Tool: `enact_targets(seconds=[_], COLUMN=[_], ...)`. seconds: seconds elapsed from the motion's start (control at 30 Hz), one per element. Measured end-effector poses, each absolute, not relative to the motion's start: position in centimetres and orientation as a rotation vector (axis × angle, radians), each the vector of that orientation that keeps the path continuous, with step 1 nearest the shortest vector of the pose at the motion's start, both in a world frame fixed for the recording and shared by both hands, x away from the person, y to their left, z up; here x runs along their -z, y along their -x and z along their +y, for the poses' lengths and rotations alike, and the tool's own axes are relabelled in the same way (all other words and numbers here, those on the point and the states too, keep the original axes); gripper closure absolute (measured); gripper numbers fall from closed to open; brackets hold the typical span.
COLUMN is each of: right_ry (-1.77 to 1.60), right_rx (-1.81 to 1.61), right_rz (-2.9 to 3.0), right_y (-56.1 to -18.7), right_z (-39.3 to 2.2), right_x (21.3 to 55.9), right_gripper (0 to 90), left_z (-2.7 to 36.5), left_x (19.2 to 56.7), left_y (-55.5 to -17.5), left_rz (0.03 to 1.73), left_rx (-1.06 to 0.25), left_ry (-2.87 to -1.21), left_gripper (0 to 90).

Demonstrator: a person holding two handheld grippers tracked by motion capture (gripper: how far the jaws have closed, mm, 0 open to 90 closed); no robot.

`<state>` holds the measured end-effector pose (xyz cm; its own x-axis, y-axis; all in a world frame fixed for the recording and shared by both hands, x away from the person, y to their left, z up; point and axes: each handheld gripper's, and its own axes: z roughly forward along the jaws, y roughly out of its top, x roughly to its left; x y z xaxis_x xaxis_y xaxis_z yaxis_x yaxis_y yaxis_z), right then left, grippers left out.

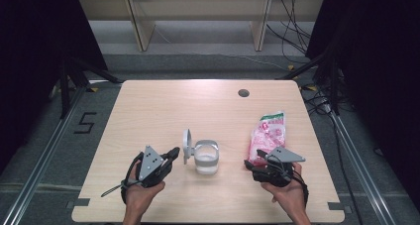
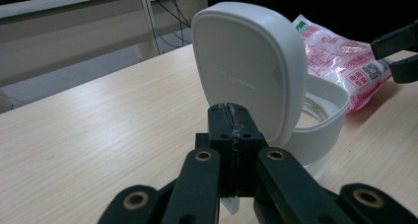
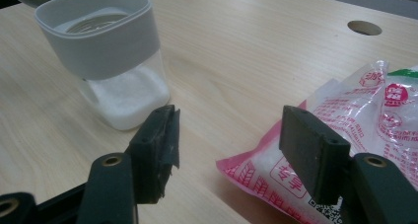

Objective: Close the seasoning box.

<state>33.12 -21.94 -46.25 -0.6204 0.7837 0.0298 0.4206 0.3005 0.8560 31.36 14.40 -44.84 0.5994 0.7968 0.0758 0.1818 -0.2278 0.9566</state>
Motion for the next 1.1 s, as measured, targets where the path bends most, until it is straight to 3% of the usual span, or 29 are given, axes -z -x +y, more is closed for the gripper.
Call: enact_targets(seconds=[1.1], right_ry=[-1.021], right_rx=[-1.256], right_rz=[2.206], right_y=[-32.4], right_z=[-21.7], right_x=[46.5], right_gripper=[39.8], left_z=[12.2], left_x=[44.1], left_y=[-32.3], left_rz=[0.758], left_rx=[-0.686], left_ry=[-1.745], left_gripper=[87.9])
